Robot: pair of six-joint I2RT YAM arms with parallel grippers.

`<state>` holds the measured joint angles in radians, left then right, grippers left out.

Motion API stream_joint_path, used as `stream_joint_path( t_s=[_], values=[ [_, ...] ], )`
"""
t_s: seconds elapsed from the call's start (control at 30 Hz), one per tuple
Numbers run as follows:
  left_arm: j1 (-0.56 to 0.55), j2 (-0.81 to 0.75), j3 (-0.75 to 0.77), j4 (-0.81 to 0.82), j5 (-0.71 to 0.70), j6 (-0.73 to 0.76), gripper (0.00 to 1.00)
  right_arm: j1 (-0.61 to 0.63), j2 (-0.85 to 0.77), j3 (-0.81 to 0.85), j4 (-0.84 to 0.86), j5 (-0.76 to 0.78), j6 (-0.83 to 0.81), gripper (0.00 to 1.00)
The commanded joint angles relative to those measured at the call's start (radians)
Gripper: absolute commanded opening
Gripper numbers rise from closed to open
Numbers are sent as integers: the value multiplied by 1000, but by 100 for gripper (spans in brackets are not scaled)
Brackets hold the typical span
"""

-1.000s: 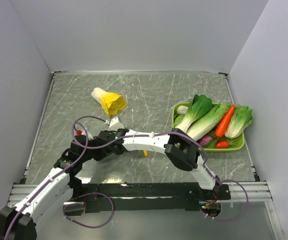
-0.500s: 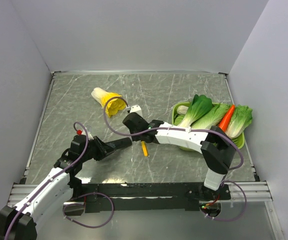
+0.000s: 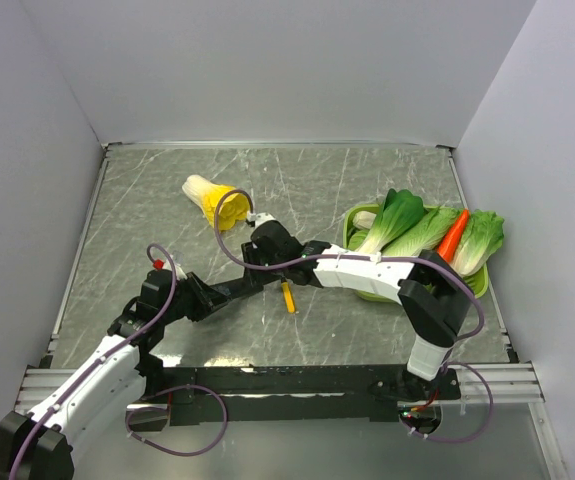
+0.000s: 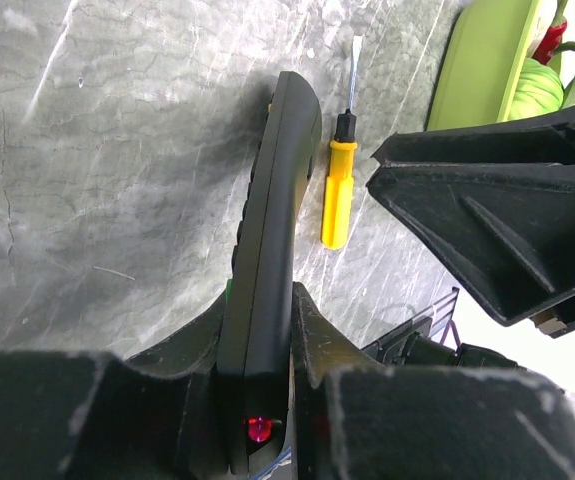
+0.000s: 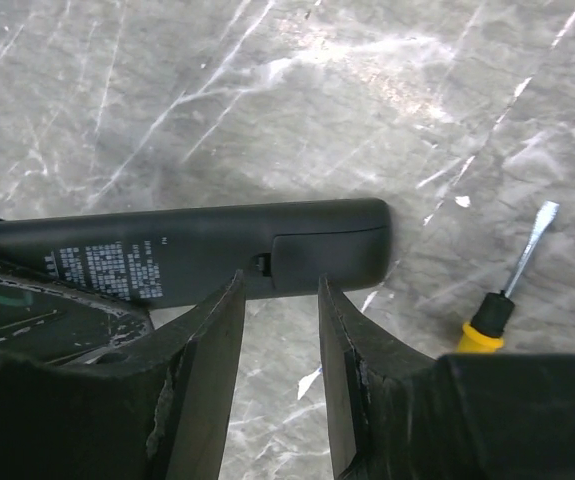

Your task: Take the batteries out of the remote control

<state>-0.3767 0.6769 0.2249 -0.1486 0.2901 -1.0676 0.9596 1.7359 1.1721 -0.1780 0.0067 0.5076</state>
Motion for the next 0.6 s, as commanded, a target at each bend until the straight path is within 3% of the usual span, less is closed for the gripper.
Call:
stream_joint_path(
  t_s=[0.0,0.57],
  values=[
    [-2,13,1,-75,-22,28,1,-4,25,8,32,-28,19,43],
    [-2,7,1,-77,-23,26,1,4,85,58,15,-27,17,43]
  ],
)
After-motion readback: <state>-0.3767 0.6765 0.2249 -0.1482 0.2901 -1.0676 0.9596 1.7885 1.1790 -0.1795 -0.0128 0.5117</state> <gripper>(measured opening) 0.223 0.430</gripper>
